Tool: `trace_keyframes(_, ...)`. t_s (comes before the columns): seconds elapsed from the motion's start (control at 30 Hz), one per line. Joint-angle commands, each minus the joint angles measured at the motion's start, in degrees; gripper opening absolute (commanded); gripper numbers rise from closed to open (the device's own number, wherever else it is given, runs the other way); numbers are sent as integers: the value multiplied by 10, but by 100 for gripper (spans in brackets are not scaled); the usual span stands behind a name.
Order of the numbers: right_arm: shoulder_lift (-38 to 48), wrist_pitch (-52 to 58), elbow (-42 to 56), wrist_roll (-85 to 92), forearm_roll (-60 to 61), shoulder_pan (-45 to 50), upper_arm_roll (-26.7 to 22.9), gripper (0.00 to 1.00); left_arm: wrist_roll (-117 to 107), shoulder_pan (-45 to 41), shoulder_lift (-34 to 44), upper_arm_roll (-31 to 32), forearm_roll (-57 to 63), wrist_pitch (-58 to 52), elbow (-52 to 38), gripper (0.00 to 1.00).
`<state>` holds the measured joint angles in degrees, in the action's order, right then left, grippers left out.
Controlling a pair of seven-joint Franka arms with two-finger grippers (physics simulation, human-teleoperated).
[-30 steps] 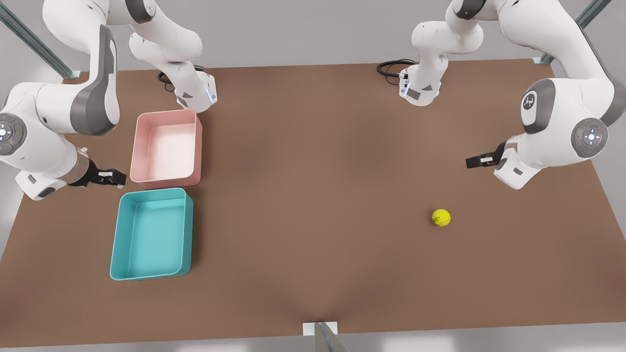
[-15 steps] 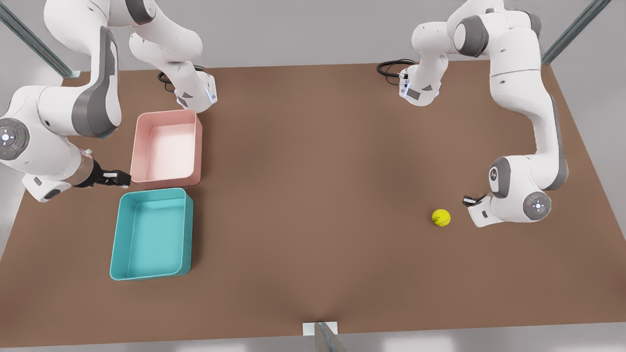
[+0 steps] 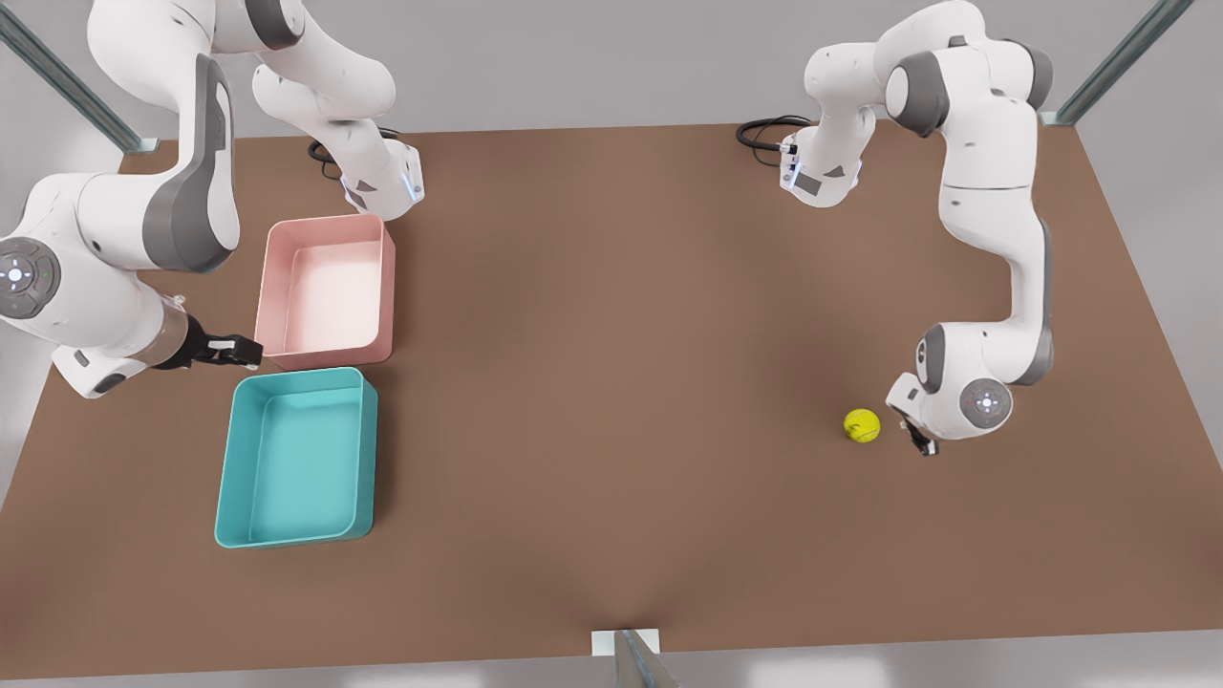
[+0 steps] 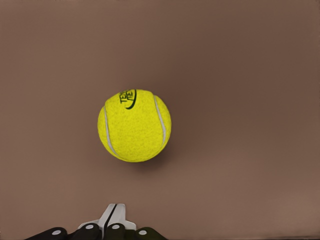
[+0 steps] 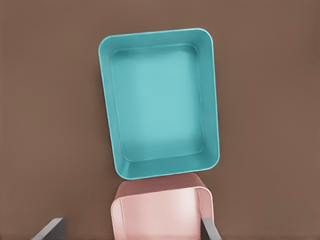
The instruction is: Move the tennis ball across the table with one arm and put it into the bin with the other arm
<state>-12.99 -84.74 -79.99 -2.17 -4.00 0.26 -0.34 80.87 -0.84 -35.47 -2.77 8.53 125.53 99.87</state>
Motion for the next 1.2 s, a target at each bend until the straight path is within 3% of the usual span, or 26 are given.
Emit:
trace_keyframes(0.0,1,-1,0,-2,1,0,0,100,318,0,0,1,4,17,8,21)
trace_keyframes(0.47,0,-1,-2,-2,8,-1,0,100,248,-5,-16,1,-33,67,27,21)
trace_keyframes(0.63,0,-1,-2,-1,8,-1,-1,100,-31,-112,-2,1,-36,65,26,21)
trace_keyframes(0.7,-3,-1,-2,-1,8,-1,-1,100,-189,-126,22,17,-184,16,16,21)
trace_keyframes(0.83,-3,-1,-2,-1,8,-1,0,100,-282,-44,30,17,-286,-33,4,21)
trace_keyframes(0.87,-3,-1,-2,-1,8,-1,0,100,-371,-50,57,17,-225,-56,1,21)
trace_keyframes(0.93,-3,-1,-2,-1,8,-1,0,100,-553,-65,74,56,-21,-349,-179,21)
trace_keyframes(1.03,-3,-1,-2,-1,9,-1,0,100,-635,-83,66,138,59,-653,-418,21)
trace_keyframes(1.1,-3,-1,-2,-1,11,-2,-1,100,-674,-83,89,151,54,-687,-456,21)
trace_keyframes(1.13,-3,-1,-2,-1,11,-2,0,100,-744,-81,108,150,30,-685,-449,66)
trace_keyframes(1.17,-3,-1,-2,-1,11,-2,-1,100,-794,-78,133,147,13,-667,-408,100)
